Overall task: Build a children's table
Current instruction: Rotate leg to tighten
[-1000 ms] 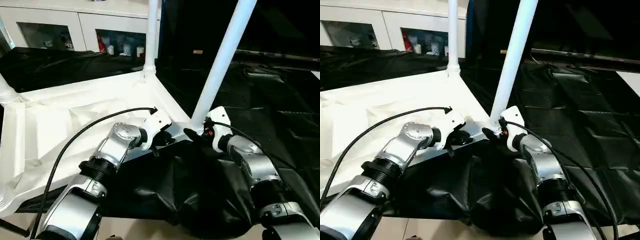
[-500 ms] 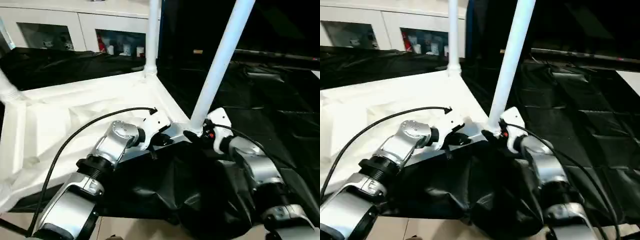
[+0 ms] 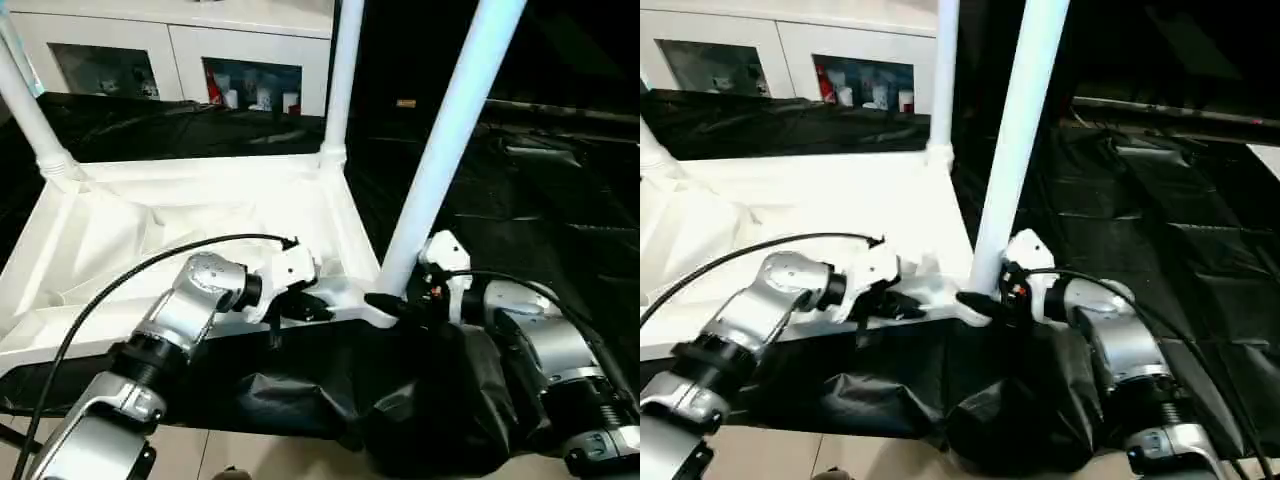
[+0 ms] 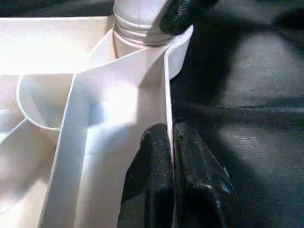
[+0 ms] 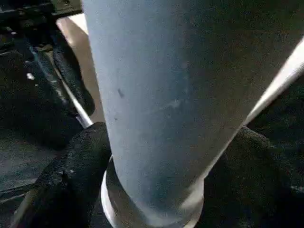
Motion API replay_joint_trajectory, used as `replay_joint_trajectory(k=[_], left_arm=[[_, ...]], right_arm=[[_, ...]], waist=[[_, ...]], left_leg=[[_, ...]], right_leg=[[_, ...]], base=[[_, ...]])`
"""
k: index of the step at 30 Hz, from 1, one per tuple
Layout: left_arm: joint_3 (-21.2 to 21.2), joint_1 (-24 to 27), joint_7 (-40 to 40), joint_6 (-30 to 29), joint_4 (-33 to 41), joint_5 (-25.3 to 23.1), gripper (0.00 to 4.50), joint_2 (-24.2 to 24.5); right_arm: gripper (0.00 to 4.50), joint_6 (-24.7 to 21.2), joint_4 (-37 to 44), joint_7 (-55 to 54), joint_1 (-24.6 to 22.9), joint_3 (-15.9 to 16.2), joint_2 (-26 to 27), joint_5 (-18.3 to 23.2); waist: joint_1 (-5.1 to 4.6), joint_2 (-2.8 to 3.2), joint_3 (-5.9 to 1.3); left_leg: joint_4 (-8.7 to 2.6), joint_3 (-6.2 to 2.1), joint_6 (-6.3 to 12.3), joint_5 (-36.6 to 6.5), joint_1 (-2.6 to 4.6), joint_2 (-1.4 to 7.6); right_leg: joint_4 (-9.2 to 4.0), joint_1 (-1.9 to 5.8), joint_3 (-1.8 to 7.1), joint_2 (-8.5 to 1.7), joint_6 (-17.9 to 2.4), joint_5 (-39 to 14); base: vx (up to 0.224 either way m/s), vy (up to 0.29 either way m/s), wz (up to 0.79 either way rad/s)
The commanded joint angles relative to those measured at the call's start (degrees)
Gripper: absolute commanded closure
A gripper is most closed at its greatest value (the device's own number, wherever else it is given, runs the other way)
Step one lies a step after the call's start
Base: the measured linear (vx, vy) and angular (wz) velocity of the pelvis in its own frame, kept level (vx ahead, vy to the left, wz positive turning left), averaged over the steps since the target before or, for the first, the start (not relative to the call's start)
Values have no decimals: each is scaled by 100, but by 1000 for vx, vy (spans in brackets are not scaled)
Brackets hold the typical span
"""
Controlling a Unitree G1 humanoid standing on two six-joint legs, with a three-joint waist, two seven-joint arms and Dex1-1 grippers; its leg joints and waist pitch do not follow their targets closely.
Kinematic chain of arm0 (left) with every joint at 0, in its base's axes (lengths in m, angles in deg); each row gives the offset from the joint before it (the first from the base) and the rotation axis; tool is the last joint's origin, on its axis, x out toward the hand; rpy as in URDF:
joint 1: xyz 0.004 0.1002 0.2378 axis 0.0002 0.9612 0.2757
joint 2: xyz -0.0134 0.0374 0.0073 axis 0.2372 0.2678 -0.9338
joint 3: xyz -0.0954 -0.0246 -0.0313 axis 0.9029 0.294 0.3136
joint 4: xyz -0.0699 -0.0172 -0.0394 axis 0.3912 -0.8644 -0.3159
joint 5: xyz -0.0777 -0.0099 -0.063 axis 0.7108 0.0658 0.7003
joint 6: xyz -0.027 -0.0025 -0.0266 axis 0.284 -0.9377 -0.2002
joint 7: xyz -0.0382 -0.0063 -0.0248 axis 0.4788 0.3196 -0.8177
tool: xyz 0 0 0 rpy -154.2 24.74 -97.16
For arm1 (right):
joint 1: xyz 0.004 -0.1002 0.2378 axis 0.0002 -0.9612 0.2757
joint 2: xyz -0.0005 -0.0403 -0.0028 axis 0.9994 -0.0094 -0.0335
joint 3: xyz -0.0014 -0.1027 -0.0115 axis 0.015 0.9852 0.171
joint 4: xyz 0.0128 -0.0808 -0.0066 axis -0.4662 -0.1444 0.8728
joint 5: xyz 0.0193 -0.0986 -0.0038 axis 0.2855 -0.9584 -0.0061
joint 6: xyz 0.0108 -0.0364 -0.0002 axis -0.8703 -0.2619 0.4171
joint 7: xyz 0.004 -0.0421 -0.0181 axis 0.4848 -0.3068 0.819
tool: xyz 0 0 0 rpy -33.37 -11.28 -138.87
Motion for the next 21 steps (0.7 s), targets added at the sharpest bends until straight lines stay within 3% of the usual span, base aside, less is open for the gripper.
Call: replay_joint_trajectory(k=[1,6,13,17,21], left_arm=[[-179,89,-191,86,90,137,441,-47],[-138,191,-240,36,239,160,450,70],[-67,233,-156,49,259,132,450,124],[-63,234,-146,54,251,139,450,127],[70,150,309,23,62,111,450,-50]], right_arm=[[67,-19,115,98,0,67,-68,64],[131,-25,112,183,11,108,-90,90],[179,44,-46,236,66,111,-9,83],[187,36,-75,217,59,86,32,117],[191,-51,-240,-133,11,-139,306,305]], waist=[[-3,-8,-342],[-18,-13,-356],[-29,-15,-356],[-40,-6,-360],[-44,-8,-350]], left_leg=[[-344,17,324,-1105,-14,123],[-333,16,357,-937,-26,120],[-330,19,351,-946,-24,111],[-326,17,360,-904,-26,111],[-331,17,304,-1005,-24,103]], right_leg=[[-428,345,308,-332,-1047,-1261],[-394,347,303,-319,-1080,-1021],[-404,346,301,-320,-1049,-1133],[-390,347,301,-312,-1080,-1008],[-417,341,297,-321,-1054,-1218]], base=[[0,0,0],[0,0,0],[0,0,0],[0,0,0],[0,0,0]])
